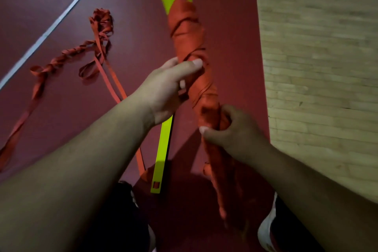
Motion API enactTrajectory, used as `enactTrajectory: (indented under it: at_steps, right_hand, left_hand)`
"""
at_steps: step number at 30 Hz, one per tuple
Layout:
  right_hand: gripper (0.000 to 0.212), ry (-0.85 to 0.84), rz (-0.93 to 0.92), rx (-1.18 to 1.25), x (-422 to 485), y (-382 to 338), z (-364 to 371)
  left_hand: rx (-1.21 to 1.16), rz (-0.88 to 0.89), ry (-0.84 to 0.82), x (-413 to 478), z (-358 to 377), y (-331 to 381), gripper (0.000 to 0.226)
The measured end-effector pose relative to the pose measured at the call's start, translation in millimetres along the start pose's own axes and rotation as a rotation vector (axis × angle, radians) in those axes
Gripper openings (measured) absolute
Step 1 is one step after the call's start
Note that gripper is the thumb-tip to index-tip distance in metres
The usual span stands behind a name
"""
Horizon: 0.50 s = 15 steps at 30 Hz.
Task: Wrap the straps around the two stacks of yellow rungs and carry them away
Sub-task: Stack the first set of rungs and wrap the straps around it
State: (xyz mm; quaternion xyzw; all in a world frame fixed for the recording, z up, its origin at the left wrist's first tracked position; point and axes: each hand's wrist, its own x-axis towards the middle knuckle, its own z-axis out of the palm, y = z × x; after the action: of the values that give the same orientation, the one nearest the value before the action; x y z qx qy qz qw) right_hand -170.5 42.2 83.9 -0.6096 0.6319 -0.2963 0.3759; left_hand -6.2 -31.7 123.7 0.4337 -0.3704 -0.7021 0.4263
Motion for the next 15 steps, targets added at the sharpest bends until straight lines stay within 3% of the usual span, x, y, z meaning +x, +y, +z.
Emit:
enactTrajectory:
  at_steps: [2, 5, 10, 15]
  right_hand:
    - [0.036, -0.138, 0.08, 0.301, 1.9, 1.8, -3.8]
    - [0.052, -0.288, 0.11, 0.55, -3.6, 1.5, 1.4]
    - [0.072, -0.191, 0.112, 0.39, -0.5, -2.1, 3.9]
    - [0.047, -0.32, 0.07, 0.316, 1.2, 0.6, -1.6]
  left_hand:
    - [0.088, 0.016, -0.111, -0.5, -9.1, -4.1, 0.027]
    - [-0.019, -0.027, -0.146, -3.9, -5.2, -11.3, 0.03]
    - [-0.126, 0.07, 0.016, -7.0, 8.7, -3.7, 0.013]
    - [-0.065, 0.111, 0.184, -4.8, 4.0, 3.9, 0.009]
